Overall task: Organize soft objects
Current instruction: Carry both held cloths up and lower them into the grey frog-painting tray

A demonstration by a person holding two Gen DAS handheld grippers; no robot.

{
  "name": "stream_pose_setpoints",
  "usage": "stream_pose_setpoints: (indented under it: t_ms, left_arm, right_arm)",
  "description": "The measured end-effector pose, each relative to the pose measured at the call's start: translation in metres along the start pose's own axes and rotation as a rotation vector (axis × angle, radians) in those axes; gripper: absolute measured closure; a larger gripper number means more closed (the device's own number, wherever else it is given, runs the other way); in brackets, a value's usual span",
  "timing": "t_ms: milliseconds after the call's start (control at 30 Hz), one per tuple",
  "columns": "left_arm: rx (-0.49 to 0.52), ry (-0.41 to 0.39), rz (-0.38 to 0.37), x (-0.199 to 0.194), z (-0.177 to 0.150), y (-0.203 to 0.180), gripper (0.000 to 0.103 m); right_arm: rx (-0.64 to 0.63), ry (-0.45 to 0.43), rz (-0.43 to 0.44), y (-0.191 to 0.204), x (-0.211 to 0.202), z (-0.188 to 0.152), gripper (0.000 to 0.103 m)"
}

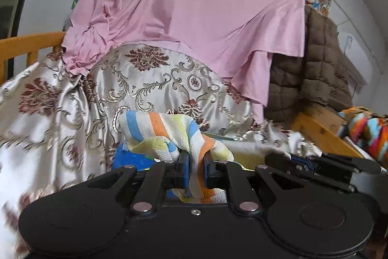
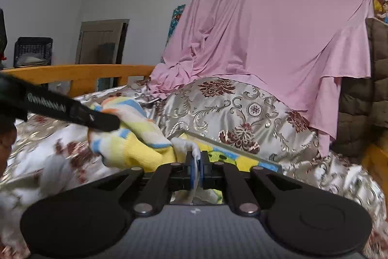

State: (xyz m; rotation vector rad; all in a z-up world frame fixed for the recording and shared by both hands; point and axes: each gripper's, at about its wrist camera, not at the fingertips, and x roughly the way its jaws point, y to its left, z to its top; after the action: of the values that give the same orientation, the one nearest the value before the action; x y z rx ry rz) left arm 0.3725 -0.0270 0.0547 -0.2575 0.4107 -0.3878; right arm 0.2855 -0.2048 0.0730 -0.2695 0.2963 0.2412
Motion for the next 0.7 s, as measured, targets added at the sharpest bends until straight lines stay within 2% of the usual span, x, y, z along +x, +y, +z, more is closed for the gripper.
stream_pose_setpoints:
  t_ms: [167, 367, 533, 700]
  left_arm:
    - [-0.035, 0.049, 0.02, 0.071, 0.005, 0.022, 0.091]
    - [-0.07, 0.135, 0.057, 0.132, -0.005, 0.044, 0.091]
    - [-0.085, 0.206, 0.079, 0.159, -0.016, 0.051, 0.09]
    - [-0.083, 0.243, 0.095, 0.163, -0.023, 0.048, 0.087]
  right_arm:
    - [0.056, 0.071, -0.017, -0.027, 0.08, 0.012, 0.098]
    - [0.214, 0.18, -0.031, -0.07, 0.162, 0.001, 0.098]
    - [0.288, 0.267, -0.033, -0.091, 0.192, -0.022, 0.098]
    - [0.322, 0.331, -0.034, -0.095, 0.199, -0.044, 0.097]
